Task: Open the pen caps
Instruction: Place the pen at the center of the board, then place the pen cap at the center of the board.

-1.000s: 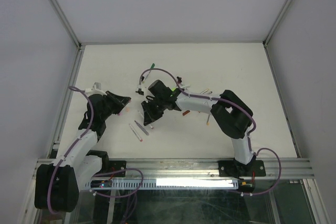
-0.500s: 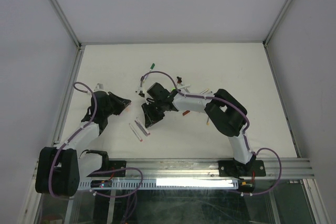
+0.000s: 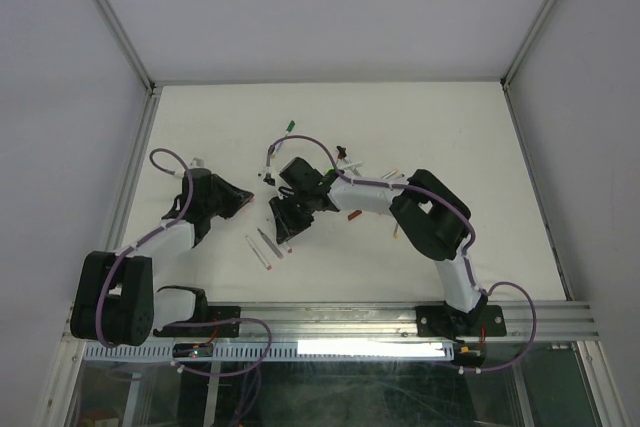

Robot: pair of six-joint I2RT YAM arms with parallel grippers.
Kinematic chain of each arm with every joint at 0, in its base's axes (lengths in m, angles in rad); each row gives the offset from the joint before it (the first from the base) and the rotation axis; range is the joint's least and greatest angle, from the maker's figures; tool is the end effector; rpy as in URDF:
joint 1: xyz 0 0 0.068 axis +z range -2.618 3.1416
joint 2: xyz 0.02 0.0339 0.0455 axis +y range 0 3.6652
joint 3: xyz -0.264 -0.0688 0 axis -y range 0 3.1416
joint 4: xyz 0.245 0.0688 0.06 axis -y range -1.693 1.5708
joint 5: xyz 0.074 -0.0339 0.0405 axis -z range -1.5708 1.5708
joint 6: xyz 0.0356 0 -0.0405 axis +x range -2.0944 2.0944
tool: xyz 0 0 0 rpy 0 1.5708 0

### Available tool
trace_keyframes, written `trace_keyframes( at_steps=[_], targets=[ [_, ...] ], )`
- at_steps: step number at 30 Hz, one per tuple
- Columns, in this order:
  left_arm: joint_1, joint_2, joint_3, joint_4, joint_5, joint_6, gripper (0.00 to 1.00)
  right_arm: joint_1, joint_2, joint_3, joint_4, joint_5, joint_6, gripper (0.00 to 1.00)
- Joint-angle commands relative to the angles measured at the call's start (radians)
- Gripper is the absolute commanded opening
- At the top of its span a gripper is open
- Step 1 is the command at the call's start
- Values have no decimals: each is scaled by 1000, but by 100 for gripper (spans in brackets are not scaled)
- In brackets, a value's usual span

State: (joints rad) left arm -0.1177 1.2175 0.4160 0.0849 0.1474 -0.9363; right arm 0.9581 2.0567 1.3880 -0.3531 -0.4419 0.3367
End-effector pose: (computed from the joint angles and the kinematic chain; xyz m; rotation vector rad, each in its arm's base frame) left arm 0.2224 -0.0316 0.1552 -0.8745 2.2169 -0.6972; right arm 0.2338 0.3590 0.1516 -1.0257 2.6144 0.9782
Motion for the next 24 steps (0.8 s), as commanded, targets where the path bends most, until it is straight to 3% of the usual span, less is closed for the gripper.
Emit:
trace_keyframes(
  at_steps=[1, 16, 24],
  targets=[
    [-35, 57, 72, 26, -49, -1, 0, 4, -46, 48, -6, 0, -45, 34],
    [-57, 197, 165, -69, -186, 22, 4, -46, -135, 77, -69, -106, -193, 36],
    [-61, 268, 188, -91, -194, 22, 18, -155, -295, 41, -89, -277, -315, 36]
  ],
)
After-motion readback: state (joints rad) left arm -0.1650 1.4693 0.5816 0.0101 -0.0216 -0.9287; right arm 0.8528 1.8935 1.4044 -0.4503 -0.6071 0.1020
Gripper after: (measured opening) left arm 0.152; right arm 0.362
